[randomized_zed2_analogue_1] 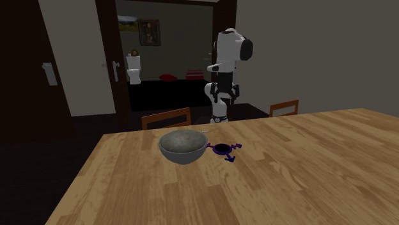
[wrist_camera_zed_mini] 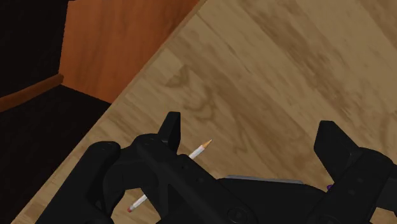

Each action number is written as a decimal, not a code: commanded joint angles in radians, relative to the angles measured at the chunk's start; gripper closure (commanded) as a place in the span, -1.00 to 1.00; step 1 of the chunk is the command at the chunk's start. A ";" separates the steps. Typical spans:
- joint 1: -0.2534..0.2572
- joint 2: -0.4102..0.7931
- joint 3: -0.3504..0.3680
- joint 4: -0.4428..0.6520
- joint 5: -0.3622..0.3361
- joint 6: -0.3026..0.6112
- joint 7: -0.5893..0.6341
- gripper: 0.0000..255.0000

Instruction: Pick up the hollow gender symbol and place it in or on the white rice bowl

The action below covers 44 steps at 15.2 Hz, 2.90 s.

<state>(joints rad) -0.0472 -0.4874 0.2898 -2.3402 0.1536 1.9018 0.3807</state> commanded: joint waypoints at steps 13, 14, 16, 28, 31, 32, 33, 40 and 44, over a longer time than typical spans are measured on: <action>-0.053 0.557 0.159 0.353 -0.267 0.252 0.471 -1.00; -0.046 0.599 0.159 0.389 -0.297 0.256 0.505 -1.00; -0.030 0.677 0.152 0.461 -0.349 0.258 0.566 -1.00; -0.022 0.732 0.138 0.428 -0.386 0.340 0.590 -1.00; -0.022 0.732 0.138 0.428 -0.386 0.339 0.590 -1.00; -0.022 0.732 0.138 0.428 -0.386 0.339 0.590 -1.00; -0.022 0.732 0.138 0.428 -0.386 0.339 0.590 1.00; -0.022 0.733 0.138 0.429 -0.386 0.339 0.590 1.00; -0.024 0.720 0.141 0.441 -0.377 0.317 0.582 1.00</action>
<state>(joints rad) -0.0708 0.2370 0.4301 -1.9040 -0.2265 2.2269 0.9657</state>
